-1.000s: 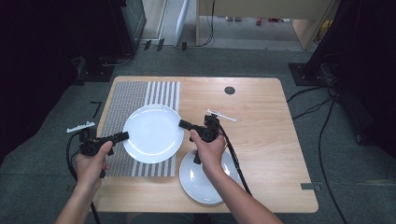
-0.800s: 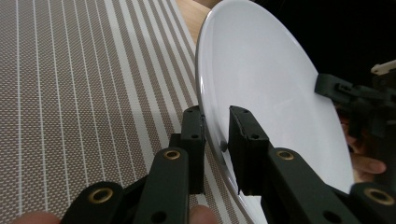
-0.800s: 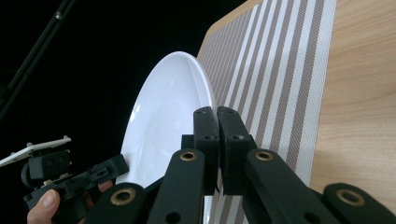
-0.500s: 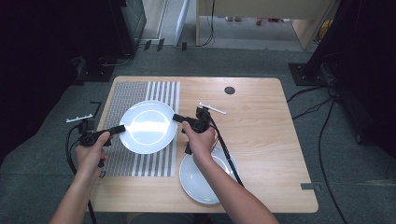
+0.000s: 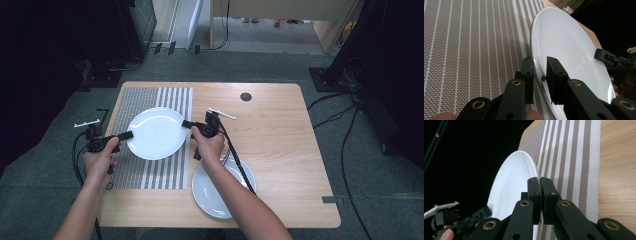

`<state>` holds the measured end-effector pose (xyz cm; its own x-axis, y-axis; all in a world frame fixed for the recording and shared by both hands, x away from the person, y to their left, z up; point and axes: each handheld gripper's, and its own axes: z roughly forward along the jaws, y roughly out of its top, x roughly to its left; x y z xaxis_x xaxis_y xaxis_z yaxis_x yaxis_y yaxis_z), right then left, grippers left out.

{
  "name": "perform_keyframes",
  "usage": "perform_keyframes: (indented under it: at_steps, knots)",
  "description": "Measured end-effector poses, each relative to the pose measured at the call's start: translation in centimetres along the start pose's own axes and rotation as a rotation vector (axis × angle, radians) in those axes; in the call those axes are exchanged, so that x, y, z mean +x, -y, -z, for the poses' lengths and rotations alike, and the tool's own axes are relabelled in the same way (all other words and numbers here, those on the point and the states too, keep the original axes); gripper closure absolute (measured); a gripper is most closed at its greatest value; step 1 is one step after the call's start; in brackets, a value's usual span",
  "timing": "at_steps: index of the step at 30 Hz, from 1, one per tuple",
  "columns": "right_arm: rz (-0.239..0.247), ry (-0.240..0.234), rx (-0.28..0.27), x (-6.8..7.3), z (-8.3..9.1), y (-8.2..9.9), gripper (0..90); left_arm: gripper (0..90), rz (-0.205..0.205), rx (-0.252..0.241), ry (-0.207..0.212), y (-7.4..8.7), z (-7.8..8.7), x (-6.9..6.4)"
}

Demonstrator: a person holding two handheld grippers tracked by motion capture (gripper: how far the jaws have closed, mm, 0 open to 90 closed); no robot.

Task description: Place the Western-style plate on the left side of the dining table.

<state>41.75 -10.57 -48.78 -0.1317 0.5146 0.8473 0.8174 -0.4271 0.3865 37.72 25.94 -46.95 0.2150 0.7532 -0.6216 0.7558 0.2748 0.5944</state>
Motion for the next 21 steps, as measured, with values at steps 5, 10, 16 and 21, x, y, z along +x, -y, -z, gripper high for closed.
perform_keyframes:
  at_steps: [5,10,16,21]
  knots:
    - [0.003,0.024,0.004,0.5,-2.0,0.3,88.6,78.2,0.037,-0.035,-0.055,-0.5,0.0,1.2]
    - [-0.013,0.042,0.003,0.3,-3.4,0.5,88.5,78.3,0.068,-0.054,-0.089,-0.7,-0.6,2.0]
    - [-0.031,0.081,-0.015,-0.2,-5.0,0.2,88.4,77.6,0.106,-0.039,-0.115,-0.9,-1.8,3.0]
    - [-0.017,0.096,-0.026,-0.4,-5.8,-0.2,88.0,79.0,0.146,-0.061,-0.114,-1.0,-2.5,3.5]
